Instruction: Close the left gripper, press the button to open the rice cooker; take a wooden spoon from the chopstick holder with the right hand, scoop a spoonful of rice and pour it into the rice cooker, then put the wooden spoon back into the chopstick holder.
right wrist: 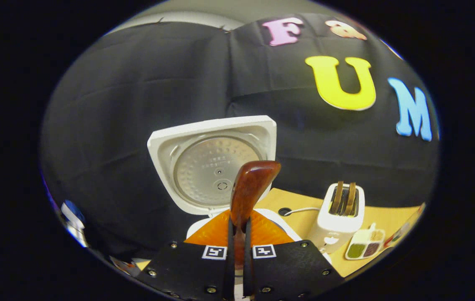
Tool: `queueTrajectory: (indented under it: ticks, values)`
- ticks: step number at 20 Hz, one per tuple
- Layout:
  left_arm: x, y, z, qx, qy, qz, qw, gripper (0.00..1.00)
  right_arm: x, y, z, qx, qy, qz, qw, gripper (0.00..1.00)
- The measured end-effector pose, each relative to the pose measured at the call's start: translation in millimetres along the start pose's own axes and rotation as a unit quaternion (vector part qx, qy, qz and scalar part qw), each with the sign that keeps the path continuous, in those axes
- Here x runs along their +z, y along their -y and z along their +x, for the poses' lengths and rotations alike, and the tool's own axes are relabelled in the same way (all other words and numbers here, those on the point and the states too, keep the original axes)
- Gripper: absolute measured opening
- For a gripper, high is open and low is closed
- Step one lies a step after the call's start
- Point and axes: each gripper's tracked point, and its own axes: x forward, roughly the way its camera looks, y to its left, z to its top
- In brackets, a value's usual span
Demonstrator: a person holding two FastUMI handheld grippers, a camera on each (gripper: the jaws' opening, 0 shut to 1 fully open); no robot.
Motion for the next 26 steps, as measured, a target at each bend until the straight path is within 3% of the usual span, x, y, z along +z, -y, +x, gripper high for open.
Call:
queueTrajectory:
  ticks: [1,2,4,5,6,11,14,16,21,23,25,26]
  values:
    - [1,3,3,-0.003,0.0,-0.002,1.0,0.96,5,2,-6,0.008,0.002,0.038,0.999,0.08]
    - [3,7,7,-0.008,-0.002,-0.003,1.0,0.92,11,5,-16,0.014,0.005,0.078,0.997,0.08]
    - [9,18,13,-0.024,-0.003,-0.006,1.0,0.96,16,16,-33,0.017,0.012,0.135,0.991,0.08]
    - [14,24,18,-0.033,0.002,-0.004,0.999,0.92,20,21,-38,0.014,0.018,0.152,0.988,0.08]
    - [18,29,23,-0.04,0.008,0.0,0.999,0.96,24,31,-48,0.007,0.024,0.163,0.986,0.08]
    - [34,63,34,-0.072,0.031,-0.002,0.997,0.92,35,89,-95,-0.041,0.062,0.184,0.98,0.08]
    - [39,87,38,-0.097,0.036,-0.008,0.995,1.0,44,123,-121,-0.068,0.082,0.195,0.975,0.08]
    - [42,102,42,-0.112,0.04,-0.005,0.993,0.91,50,140,-143,-0.084,0.095,0.201,0.971,0.08]
    - [55,141,45,-0.148,0.053,-0.011,0.988,0.95,52,191,-198,-0.14,0.124,0.194,0.963,0.08]
    - [62,155,42,-0.159,0.062,-0.013,0.985,0.91,50,212,-223,-0.16,0.132,0.197,0.958,0.08]
    - [64,168,40,-0.168,0.065,-0.015,0.984,0.96,44,235,-248,-0.184,0.138,0.2,0.952,0.08]
    - [64,174,39,-0.171,0.063,-0.017,0.983,0.91,41,246,-260,-0.195,0.138,0.2,0.95,0.08]
